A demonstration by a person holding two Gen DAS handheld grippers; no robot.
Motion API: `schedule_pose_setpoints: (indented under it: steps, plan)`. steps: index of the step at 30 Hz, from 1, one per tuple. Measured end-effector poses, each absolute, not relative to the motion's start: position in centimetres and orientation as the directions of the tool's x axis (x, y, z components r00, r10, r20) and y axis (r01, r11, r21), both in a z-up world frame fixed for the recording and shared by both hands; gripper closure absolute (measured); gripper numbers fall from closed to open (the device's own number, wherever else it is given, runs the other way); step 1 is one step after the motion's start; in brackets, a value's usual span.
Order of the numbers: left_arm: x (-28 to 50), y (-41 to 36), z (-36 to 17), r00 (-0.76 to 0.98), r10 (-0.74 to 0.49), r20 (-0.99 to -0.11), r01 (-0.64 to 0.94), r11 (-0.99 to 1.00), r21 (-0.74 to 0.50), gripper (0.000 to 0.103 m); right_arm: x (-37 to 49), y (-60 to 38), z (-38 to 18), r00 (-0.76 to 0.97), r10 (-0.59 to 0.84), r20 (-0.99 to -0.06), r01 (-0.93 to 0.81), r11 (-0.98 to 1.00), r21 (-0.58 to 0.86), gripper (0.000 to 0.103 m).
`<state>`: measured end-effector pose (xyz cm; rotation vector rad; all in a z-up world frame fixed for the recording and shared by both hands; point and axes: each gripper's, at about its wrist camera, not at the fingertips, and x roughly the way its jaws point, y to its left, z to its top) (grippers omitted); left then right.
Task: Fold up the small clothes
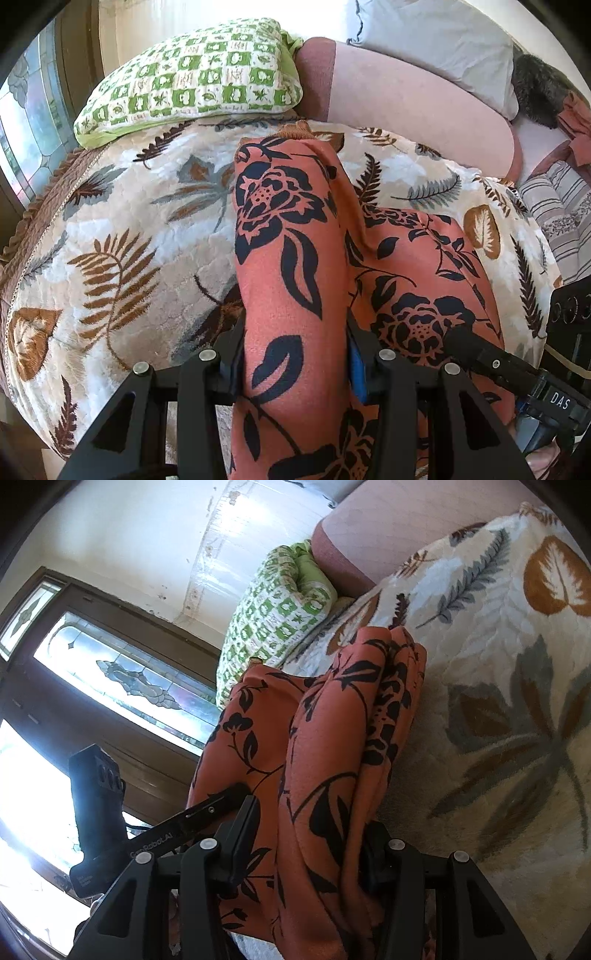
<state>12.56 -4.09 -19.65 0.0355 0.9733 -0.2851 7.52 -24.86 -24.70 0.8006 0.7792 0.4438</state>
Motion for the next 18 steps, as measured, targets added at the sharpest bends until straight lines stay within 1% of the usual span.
schedule_pose_setpoints:
  steps: [4,6,9,10,11,13,15,18]
  plan:
    - [13.3,-3.7,-20.8,0.506,-0.211,-0.836,0.243,0.965,-0.096,0.055,7.7,-25.0,-25.6,0.637,0.612,-0.469,-0.04,0.634,0.772,0.053]
    - [13.7,-3.3,-21.6,0.488,-0.193,-0.851,0.221,0.971,-0.093,0.05,8.0,-25.1,-26.0,0.629,0.604,-0.489,-0.017,0.64,0.768,0.053]
    - [14.2,-2.5,-22.8,0.467,-0.172,-0.867,0.178,0.979,-0.099,0.042,8.4,-25.3,-27.2,0.601,0.587,-0.543,0.045,0.653,0.756,0.051]
    - [14.2,-2.2,-23.0,0.462,-0.174,-0.869,0.173,0.979,-0.104,0.038,8.5,-25.3,-27.5,0.591,0.585,-0.555,0.06,0.655,0.753,0.048]
    - [14.2,-2.1,-23.0,0.462,-0.182,-0.868,0.173,0.978,-0.114,0.037,8.6,-25.3,-27.7,0.587,0.582,-0.563,0.069,0.657,0.751,0.043]
    - [14.2,-1.9,-22.7,0.459,-0.179,-0.87,0.173,0.979,-0.11,0.037,8.7,-25.4,-27.6,0.582,0.572,-0.578,0.077,0.669,0.739,0.041]
    - [14.1,-1.9,-22.1,0.466,-0.164,-0.87,0.168,0.981,-0.095,0.037,8.7,-25.4,-27.2,0.572,0.555,-0.605,0.083,0.694,0.715,0.035]
    - [13.7,-1.5,-20.6,0.508,-0.152,-0.848,0.162,0.984,-0.08,0.038,8.8,-26.0,-26.3,0.582,0.534,-0.614,0.079,0.714,0.696,0.035]
